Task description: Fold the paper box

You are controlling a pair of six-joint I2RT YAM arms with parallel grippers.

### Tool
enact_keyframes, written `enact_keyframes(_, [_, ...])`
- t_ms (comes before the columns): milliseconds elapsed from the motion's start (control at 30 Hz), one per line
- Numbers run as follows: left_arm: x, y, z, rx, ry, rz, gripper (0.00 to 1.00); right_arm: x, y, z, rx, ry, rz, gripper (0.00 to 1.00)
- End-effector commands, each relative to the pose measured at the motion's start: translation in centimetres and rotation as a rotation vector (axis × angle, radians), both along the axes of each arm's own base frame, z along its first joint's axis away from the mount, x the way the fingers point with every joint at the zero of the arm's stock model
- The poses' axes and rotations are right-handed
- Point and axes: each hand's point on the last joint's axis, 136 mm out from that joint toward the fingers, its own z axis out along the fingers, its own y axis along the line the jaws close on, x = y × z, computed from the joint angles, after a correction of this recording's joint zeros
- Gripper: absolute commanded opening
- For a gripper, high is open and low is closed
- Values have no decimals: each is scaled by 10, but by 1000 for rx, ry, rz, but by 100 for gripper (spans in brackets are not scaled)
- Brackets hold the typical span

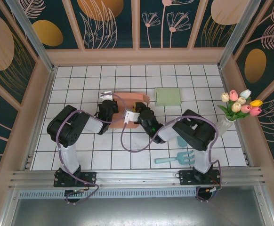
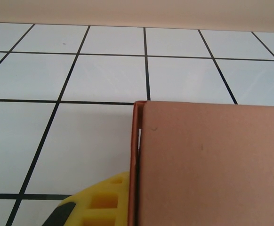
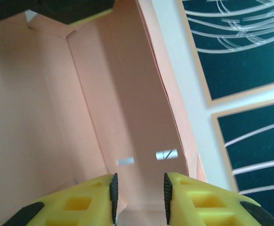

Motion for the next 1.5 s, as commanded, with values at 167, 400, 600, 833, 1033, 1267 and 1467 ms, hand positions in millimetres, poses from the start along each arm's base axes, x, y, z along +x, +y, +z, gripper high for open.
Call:
enact_keyframes(167, [-3,1,4,-21,-44,-19,0,-15,-37,74,583,212,-71,36])
enact_keyframes(400, [-5,0,4,-20,-45,-29,1,41,-46,91,1052,640,-293,30])
enact_keyframes(600, [-4,-1,4,-21,-45,-29,1,47,-25,89,1243,823,-268,33])
enact_keyframes(833, [-3,-1,3,-19,-41,-30,1,40,3,70,1296,1015,-203,38])
enact_keyframes(1033, [-3,-1,3,-19,-39,-30,1,39,12,48,1319,1081,-214,40])
enact_keyframes(1267, [-2,-2,1,-15,-31,-32,0,38,25,31,1316,1125,-219,41])
enact_keyframes(1467, [-1,-3,0,-12,-26,-34,0,30,43,49,1384,1172,-40,41])
